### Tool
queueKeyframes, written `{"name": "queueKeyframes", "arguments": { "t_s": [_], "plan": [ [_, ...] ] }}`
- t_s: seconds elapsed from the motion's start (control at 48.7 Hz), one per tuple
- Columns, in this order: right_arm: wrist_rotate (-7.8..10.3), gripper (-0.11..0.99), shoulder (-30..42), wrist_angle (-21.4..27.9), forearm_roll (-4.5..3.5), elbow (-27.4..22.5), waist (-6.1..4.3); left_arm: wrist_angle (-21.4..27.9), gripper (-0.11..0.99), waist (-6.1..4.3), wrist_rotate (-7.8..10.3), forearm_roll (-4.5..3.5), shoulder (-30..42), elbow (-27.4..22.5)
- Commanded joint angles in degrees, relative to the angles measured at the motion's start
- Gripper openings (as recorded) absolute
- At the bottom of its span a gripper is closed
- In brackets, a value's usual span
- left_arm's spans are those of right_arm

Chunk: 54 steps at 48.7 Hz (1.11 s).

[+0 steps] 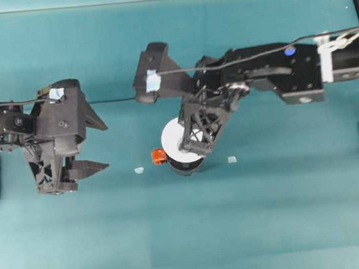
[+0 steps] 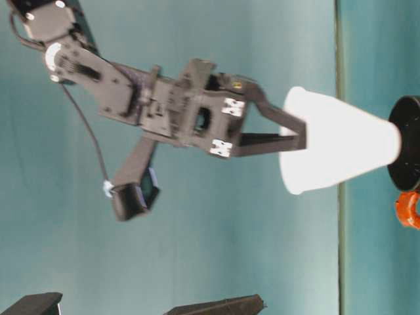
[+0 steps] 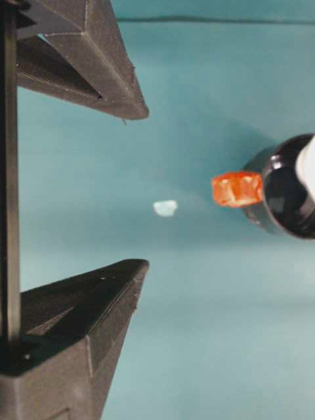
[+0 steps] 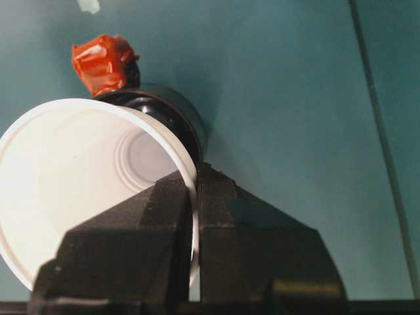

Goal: Put the paper cup into the moved red handle cup holder.

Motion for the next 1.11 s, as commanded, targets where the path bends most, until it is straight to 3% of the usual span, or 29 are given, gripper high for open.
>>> {"name": "queueKeyframes", "arguments": {
  "t_s": [0.0,0.226,1.088],
  "plan": [
    [-0.18,-0.10,0.0,-0.9,0.00,-0.3,0.53,-0.2,0.94,0.09,-0.18,0.26,-0.4,-0.7],
    [-0.35,-0.10,1.7,-3.1,-0.09,1.2,0.70,-0.2,0.94,0.53,-0.18,0.26,-0.4,-0.7],
    [-0.53,-0.10,2.0,-8.5,-0.09,4.3,0.70,-0.2,0.94,0.53,-0.18,0.26,-0.4,-0.7]
  ]
}}
